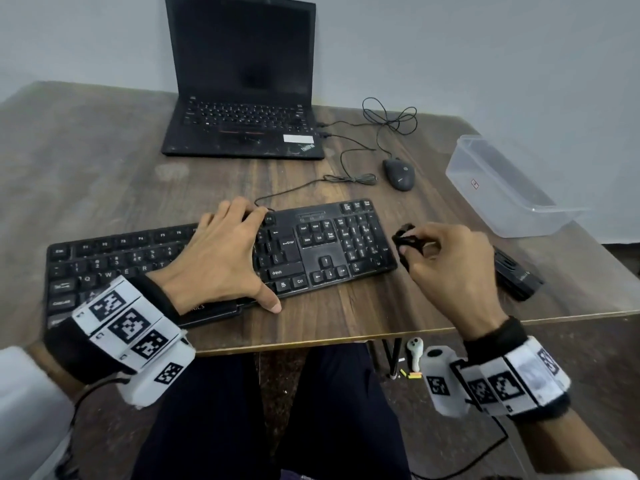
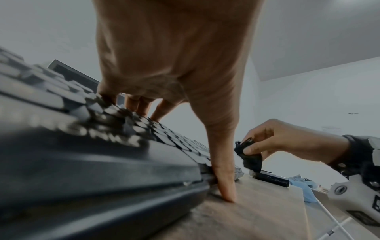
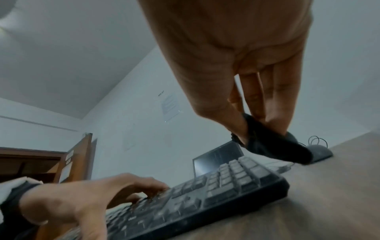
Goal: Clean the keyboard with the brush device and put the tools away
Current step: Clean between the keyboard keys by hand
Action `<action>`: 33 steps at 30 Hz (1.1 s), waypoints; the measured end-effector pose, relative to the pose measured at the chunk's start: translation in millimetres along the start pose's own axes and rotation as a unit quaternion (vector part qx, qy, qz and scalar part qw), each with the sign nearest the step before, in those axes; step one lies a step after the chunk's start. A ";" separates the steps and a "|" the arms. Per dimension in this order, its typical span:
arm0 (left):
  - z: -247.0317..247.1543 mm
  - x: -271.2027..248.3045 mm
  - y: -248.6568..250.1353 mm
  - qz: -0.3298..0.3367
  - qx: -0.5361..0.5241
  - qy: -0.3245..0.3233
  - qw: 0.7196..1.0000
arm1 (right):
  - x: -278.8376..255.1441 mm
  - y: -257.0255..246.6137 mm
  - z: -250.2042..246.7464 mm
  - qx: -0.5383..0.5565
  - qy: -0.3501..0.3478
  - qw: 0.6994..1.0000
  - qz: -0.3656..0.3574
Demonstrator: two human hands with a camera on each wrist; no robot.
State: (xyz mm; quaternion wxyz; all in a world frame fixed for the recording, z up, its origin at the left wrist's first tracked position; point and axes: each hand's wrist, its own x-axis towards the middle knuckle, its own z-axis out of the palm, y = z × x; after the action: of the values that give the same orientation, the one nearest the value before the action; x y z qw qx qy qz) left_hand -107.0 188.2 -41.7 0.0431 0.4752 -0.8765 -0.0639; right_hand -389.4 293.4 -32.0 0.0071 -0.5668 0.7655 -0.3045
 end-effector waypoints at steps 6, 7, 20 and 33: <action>-0.1 1.3 -0.2 -0.002 -0.012 -0.007 1.000 | -14.1 -12.7 32.9 -0.014 -0.043 0.998 0.031; -0.3 1.5 -0.3 -0.002 -0.012 -0.009 1.000 | -17.8 -15.4 34.8 -0.007 -0.042 0.999 0.034; 0.1 4.0 -0.7 -0.009 -0.015 -0.021 1.000 | -60.9 -93.7 75.1 0.056 -0.096 0.991 -0.072; 2.9 4.5 -4.9 -0.013 -0.035 -0.031 0.999 | 25.3 -13.8 7.0 -0.026 -0.032 0.998 0.051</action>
State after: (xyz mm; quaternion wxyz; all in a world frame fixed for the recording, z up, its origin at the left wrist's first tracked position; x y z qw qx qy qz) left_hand -105.7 182.0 -45.3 0.0317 0.4827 -0.8683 -0.1099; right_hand -384.0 265.8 -22.7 0.0319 -0.5366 0.8003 -0.2656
